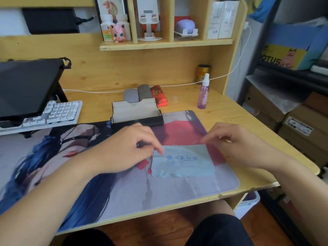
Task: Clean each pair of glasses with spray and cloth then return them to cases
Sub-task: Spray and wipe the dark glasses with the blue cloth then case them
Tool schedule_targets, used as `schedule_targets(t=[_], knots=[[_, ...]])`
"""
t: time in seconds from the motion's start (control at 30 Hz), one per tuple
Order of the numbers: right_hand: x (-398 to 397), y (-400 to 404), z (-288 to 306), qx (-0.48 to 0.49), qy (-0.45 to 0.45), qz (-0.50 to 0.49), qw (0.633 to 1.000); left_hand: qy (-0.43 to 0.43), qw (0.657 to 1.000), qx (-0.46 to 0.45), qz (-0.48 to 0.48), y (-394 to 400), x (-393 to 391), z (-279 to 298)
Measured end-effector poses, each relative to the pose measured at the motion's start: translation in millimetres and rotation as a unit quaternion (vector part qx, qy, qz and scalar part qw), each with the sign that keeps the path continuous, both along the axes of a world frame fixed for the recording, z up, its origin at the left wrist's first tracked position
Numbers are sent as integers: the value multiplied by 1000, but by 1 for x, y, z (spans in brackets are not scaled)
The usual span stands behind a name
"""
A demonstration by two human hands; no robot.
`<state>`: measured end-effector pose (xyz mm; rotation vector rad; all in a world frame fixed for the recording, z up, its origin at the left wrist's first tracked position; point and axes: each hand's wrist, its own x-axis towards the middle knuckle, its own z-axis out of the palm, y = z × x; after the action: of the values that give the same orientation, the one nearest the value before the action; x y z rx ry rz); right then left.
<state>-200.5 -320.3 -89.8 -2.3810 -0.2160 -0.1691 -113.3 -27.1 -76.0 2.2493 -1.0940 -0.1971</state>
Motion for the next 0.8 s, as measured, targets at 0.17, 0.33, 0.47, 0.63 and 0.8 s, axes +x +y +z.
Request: schedule_targets(t=[0.17,0.33,0.47,0.63,0.8], knots=[[40,9,-3,-174,80,-21,981,-59,973,216,60,-47,30,4],[46,13,13,-202,145,24,968,1,973,230,36,-68,51,2],[40,10,38,-23,82,56,995,112,984,133,-35,-71,54,9],[41,2,69,4,80,69,994,151,988,-22,-34,-50,59,23],[50,-5,79,37,60,42,997,163,983,-80,-20,-32,63,40]])
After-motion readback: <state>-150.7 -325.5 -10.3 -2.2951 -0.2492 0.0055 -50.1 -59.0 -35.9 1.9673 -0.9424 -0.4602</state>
